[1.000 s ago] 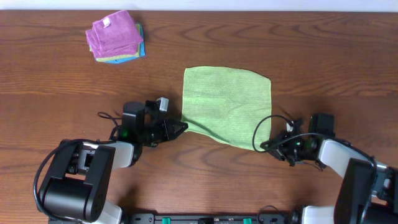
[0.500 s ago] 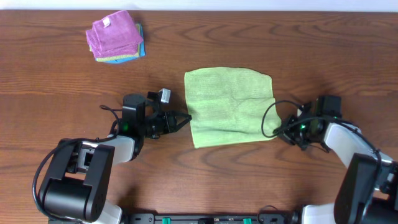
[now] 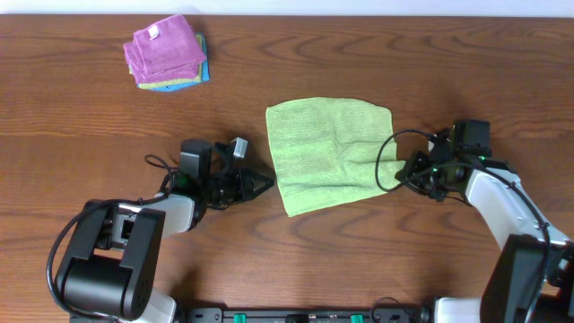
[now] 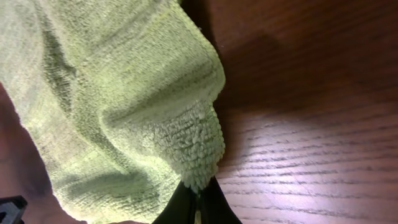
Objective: Fold the cloth
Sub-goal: 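Lift the near corners with both grippers and fold them toward the far edge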
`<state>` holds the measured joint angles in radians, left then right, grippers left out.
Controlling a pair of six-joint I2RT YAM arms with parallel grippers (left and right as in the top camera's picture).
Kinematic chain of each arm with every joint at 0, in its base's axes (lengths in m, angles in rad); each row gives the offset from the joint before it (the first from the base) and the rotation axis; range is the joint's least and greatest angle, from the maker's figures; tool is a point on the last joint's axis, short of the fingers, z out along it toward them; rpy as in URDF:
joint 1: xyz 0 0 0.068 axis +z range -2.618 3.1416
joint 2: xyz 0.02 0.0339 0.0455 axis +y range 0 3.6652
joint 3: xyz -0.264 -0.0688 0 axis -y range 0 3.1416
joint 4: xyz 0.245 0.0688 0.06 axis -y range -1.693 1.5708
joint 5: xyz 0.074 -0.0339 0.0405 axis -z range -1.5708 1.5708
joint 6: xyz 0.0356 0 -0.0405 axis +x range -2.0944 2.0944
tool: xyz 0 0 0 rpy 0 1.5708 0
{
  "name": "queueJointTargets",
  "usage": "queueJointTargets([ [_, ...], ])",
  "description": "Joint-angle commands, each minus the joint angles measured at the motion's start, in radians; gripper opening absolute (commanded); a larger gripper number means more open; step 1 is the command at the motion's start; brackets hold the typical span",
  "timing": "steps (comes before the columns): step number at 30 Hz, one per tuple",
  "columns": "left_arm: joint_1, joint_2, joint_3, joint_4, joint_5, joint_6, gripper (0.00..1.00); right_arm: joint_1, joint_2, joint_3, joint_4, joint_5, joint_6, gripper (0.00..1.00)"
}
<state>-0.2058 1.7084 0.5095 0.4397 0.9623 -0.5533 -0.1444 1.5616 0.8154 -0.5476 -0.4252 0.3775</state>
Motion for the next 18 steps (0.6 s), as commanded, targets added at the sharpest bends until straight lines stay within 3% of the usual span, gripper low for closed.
queueJointTargets([
  [1,-0.023,0.008,0.008,-0.040,0.002,0.064,0.06,0.008,-0.013,0.010,-0.004,0.019,-0.019,0.02],
  [3,-0.048,0.008,0.008,-0.057,-0.002,0.088,0.07,0.008,-0.013,0.010,-0.006,0.020,-0.019,0.02],
  [4,-0.060,0.008,0.008,-0.064,-0.010,0.100,0.20,0.008,-0.013,0.010,-0.007,0.023,-0.019,0.02],
  [5,-0.073,0.008,0.008,-0.070,-0.027,0.110,0.40,0.008,-0.013,0.010,-0.011,0.027,-0.020,0.02],
  [9,-0.089,0.008,0.008,-0.081,-0.080,0.136,0.53,0.008,-0.013,0.010,-0.033,0.037,-0.035,0.02],
  [18,-0.090,0.009,0.008,-0.166,-0.144,0.248,0.59,0.008,-0.013,0.010,-0.074,0.063,-0.046,0.02],
])
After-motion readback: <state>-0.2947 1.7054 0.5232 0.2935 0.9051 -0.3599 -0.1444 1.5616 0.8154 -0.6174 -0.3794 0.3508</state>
